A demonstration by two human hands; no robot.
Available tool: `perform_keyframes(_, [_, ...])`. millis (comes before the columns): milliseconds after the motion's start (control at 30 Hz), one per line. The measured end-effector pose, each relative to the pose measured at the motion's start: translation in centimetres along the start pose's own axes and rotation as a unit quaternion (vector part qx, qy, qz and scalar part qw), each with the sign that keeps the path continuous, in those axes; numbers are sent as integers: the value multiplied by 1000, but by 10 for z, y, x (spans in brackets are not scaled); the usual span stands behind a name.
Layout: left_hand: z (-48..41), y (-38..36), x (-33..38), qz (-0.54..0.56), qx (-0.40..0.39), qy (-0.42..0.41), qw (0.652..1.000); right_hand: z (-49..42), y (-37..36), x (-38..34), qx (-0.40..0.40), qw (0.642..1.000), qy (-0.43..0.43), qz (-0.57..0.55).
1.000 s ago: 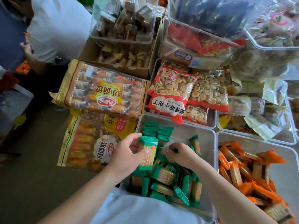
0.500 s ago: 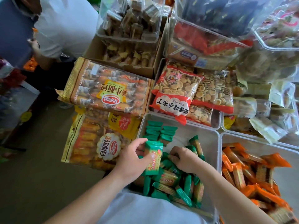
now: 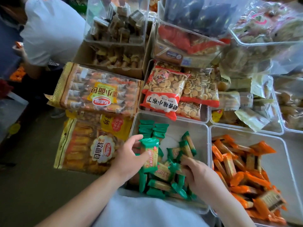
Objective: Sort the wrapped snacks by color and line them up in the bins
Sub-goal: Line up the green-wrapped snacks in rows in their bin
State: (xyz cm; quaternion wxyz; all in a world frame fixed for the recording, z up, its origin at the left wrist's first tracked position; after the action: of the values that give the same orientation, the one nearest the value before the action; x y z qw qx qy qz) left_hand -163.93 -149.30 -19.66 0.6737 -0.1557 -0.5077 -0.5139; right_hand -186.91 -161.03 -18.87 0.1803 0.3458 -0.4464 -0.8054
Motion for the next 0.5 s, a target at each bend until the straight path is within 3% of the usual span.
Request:
perform_keyframes(133, [2, -6, -1, -3, -6, 1, 1000, 14, -28, 3, -110, 993, -29, 4])
perform_keyframes(200, [4, -6, -1, 5, -10, 2, 1000, 15, -28, 2, -130, 991, -38, 5])
perform_keyframes(267, [5, -6, 2, 17, -17, 0, 1000, 9, -18, 1, -101, 994, -45, 6])
perform_keyframes(367, [4, -9, 7, 35, -53, 0, 998, -6, 8, -14, -3, 976, -56, -210])
perform_keyframes(433, [2, -17, 14, 38, -95, -8, 995, -19, 18, -27, -14, 925, -50, -376])
perform_keyframes(500, [0, -27, 21, 35, -120, -19, 992, -29, 22, -34, -34, 907, -24, -420])
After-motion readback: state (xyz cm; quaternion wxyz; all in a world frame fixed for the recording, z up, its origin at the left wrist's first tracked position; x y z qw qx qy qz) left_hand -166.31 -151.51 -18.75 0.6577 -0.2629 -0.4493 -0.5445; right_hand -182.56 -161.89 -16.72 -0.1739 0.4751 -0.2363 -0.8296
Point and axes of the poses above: each hand's wrist, its own z-axis away from the middle knuckle, its own y-axis out of the back of the hand, x = y × z, the point moved 4 cm from there along -z, towards the middle knuckle, and after that the axes turned 3 degrees about -x, right-handed, at the moved point
